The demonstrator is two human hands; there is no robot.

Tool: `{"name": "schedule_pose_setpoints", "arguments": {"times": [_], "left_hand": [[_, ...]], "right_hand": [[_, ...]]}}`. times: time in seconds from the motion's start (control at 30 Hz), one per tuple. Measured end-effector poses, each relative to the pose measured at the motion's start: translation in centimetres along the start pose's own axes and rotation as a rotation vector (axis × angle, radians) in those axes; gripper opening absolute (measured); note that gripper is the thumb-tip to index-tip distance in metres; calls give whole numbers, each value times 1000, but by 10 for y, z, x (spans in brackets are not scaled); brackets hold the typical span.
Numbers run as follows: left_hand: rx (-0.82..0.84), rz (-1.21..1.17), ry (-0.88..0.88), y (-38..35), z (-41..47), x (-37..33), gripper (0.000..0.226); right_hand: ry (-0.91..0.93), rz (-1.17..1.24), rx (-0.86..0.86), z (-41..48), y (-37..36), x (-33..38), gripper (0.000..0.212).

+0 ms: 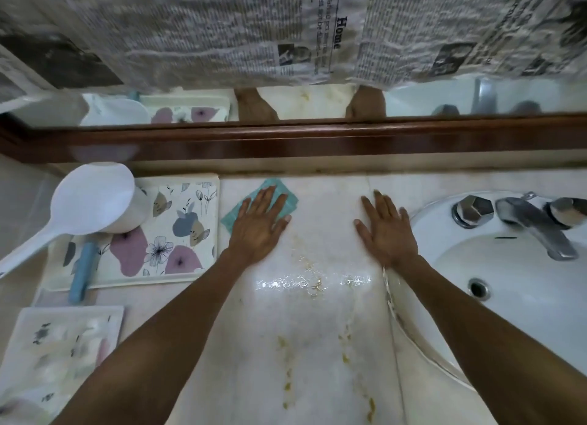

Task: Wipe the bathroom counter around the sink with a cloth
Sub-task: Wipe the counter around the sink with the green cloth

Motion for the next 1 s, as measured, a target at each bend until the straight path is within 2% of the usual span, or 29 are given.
{"name": "schedule_pose_setpoints", "arguments": {"times": [0.1,0.27,0.4,0.5,0.57,0.63,0.77,0.9,1.0], "left_hand": [[-18,47,9,0,5,8,61],[-32,-68,135,-5,28,-23,57],[45,-104,-49,-24,-12,-75,50],[85,-101,-146,-26,-44,-59,49],[61,-102,-76,-16,-42,-25,52],[35,-124,68,-6,-25,4,55],[7,-153,212,-6,9,-18,55],[37,-87,10,-33,-31,-89,53],[102,-15,-179,-43,-87,-96,50]], "right_hand": [[3,9,-26,0,0,-1,67],[-2,6,-28,1,-1,-2,65],[-2,32,-29,1,1,-2,65],[-7,31,-35,1,0,-3,64],[-6,44,-45,2,1,-3,64],[-8,53,-59,2,2,-4,64],[-8,52,-64,2,0,-5,63],[-1,76,-80,3,2,-6,57],[5,73,-106,1,4,-6,54]]}}
Point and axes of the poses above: each hand's wrist, its own z-axis towards the middle knuckle, its own y-axis out of the back of the hand, x = y × z, the point moved 8 cm from there along z, towards the middle knuckle, and after that the axes turned 8 degrees about x, right-handed, at the moved point
